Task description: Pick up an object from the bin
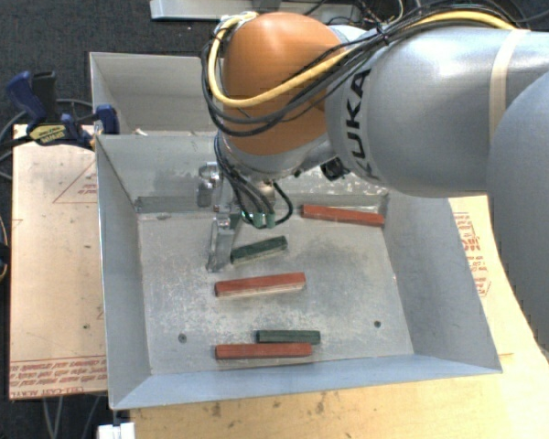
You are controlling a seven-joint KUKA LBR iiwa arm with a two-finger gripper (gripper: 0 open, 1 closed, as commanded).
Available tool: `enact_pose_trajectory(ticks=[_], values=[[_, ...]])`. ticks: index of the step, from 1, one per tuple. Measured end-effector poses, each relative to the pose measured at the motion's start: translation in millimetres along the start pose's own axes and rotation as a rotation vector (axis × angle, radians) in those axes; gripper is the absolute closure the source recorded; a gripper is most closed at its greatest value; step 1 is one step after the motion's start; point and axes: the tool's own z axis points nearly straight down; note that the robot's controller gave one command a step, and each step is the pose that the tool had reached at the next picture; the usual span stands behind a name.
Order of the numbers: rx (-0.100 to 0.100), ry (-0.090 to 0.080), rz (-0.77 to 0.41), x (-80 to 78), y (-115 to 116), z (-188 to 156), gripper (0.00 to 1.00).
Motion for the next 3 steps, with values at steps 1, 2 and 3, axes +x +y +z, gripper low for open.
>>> enact_pose_trajectory(ticks=[1,2,3], values=[[0.003,0.003,-0.16,68.2,-55,104,0.0],[0.001,-0.006,-0.435,19.1,-83,169,0.0],[0.0,-0.009,-0.436,18.4,-81,167,1.0]])
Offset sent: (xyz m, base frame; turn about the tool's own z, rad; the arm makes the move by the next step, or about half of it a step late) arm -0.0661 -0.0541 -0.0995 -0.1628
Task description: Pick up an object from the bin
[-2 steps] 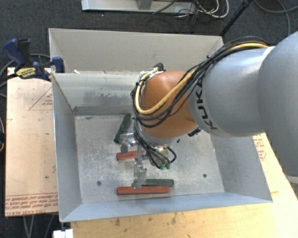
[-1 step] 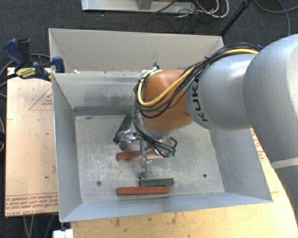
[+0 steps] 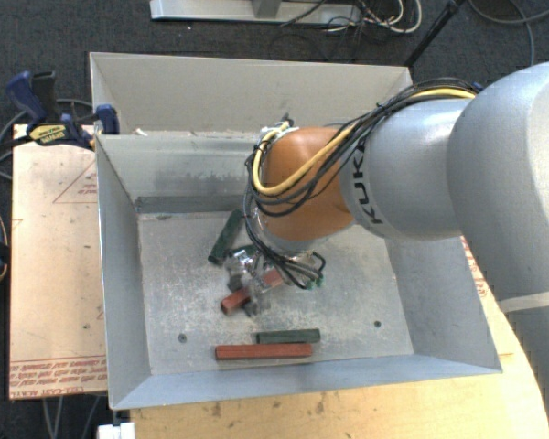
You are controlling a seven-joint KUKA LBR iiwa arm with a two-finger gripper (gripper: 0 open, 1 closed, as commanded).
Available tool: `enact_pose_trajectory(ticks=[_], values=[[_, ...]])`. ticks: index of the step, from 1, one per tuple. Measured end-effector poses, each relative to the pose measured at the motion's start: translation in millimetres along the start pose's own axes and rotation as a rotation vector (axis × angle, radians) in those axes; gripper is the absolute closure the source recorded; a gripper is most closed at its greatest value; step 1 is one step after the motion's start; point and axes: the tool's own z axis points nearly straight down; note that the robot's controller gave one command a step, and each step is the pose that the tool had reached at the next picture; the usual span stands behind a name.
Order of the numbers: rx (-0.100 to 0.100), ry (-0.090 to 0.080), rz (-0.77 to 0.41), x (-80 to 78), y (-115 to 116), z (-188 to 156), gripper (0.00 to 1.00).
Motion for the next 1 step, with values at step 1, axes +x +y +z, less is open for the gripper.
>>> enact_pose_trajectory(ticks=[1], values=[[0.004,-0.01,-0.008,-29.4,-12.9,-147.1,1.0]])
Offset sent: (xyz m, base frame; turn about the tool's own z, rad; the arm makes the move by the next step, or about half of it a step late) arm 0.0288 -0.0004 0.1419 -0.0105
